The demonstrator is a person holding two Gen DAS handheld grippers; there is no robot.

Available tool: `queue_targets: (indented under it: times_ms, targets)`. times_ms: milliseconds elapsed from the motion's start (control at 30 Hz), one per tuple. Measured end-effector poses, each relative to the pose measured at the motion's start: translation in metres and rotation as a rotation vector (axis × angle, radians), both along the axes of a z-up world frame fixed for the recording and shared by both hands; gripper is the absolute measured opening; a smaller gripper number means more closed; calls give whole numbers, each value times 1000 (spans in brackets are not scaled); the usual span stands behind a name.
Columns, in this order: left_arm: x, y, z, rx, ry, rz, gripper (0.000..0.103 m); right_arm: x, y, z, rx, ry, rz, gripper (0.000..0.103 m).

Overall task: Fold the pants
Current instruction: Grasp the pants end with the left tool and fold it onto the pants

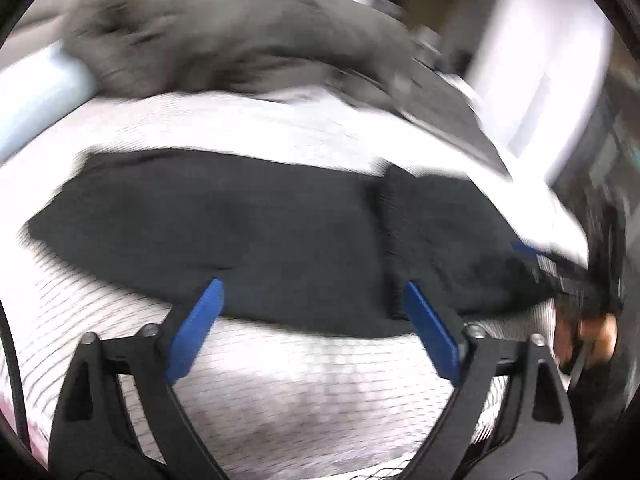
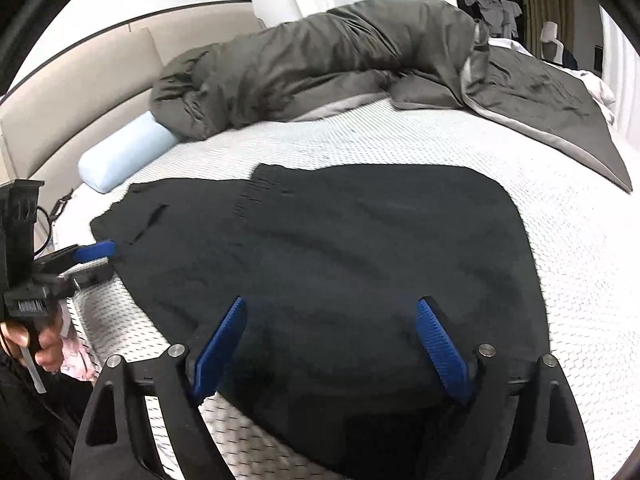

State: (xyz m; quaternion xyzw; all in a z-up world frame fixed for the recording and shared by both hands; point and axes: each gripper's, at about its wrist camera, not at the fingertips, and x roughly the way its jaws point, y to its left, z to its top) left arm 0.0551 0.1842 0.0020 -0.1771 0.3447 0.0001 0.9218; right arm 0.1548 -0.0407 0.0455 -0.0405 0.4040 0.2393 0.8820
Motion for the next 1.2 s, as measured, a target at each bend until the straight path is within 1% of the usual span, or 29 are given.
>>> queue_targets:
  times_ms: [33, 67, 100, 167, 200, 233, 367, 400, 433, 500, 533, 567, 600, 633, 700, 733, 800, 867, 900, 933, 967, 1000, 1033, 1067, 1100, 1133, 1167, 1200]
  targets:
    - [-6, 20, -2, -43, 2, 73, 96, -3, 3, 0, 6, -8, 0, 90]
    - [-10, 45, -10, -111, 15, 169, 96, -4, 5, -1, 11, -9, 1, 90]
    - [-11, 60, -15, -164, 26, 214, 96, -5, 8, -1, 17, -5, 7, 90]
    - [-11, 87, -31, -268, 51, 283, 92, -6, 13, -3, 15, 1, 23, 90]
    - [-9, 99, -39, -310, 58, 311, 88, -6, 16, -4, 9, 0, 25, 90]
    - [-5, 107, -45, -331, 70, 338, 83, -6, 17, -4, 8, 1, 28, 90]
    - [12, 131, -56, -385, 61, 438, 76, -3, 22, -8, 7, 14, 43, 90]
    - [17, 134, -55, -384, 66, 462, 66, -3, 22, -9, 6, 16, 45, 90]
    - [23, 136, -53, -370, 71, 486, 40, -3, 22, -9, 5, 16, 49, 90]
    - [30, 138, -47, -326, 88, 514, 10, -2, 20, -9, 3, 15, 46, 90]
    - [35, 134, -40, -299, 76, 522, 6, -2, 17, -9, 5, 16, 44, 90]
    - [37, 126, -30, -258, 50, 526, 5, -2, 15, -8, 9, 15, 39, 90]
    - [39, 112, -15, -199, 13, 509, 3, -2, 11, -7, 12, 14, 34, 90]
    - [43, 93, 3, -150, -27, 464, 2, -2, 6, -5, 16, 9, 29, 90]
    - [49, 53, 35, -98, -80, 366, 2, -2, -7, 0, 28, -5, 3, 90]
    - [52, 39, 45, -82, -96, 333, 2, -2, -13, 1, 34, -9, -12, 90]
    - [63, -15, 74, -37, -151, 209, 2, -1, -29, 4, 51, -12, -52, 90]
    - [77, -64, 94, -35, -186, 82, 2, 0, -48, 7, 70, -17, -100, 90]
    - [85, -94, 102, -40, -195, -1, 2, 1, -60, 9, 80, -19, -129, 90]
    - [93, -116, 107, -47, -197, -63, 2, 1, -69, 10, 87, -22, -156, 90]
    - [101, -144, 109, -67, -193, -146, 2, 2, -79, 10, 94, -22, -180, 90]
    - [111, -173, 105, -97, -172, -244, 4, 2, -90, 11, 102, -20, -206, 90]
    - [119, -195, 99, -122, -136, -321, 8, 3, -102, 10, 107, -17, -238, 90]
    - [130, -224, 83, -166, -58, -437, 14, 4, -113, 9, 107, -14, -267, 90]
    - [135, -241, 71, -187, 7, -506, 31, 5, -124, 8, 106, -9, -301, 90]
    - [135, -254, 60, -192, 70, -558, 41, 5, -136, 6, 109, -1, -335, 90]
    - [135, -261, 48, -195, 115, -586, 41, 6, -146, 5, 117, 9, -364, 90]
    - [129, -261, 39, -200, 123, -599, 42, 6, -158, 3, 135, 23, -401, 90]
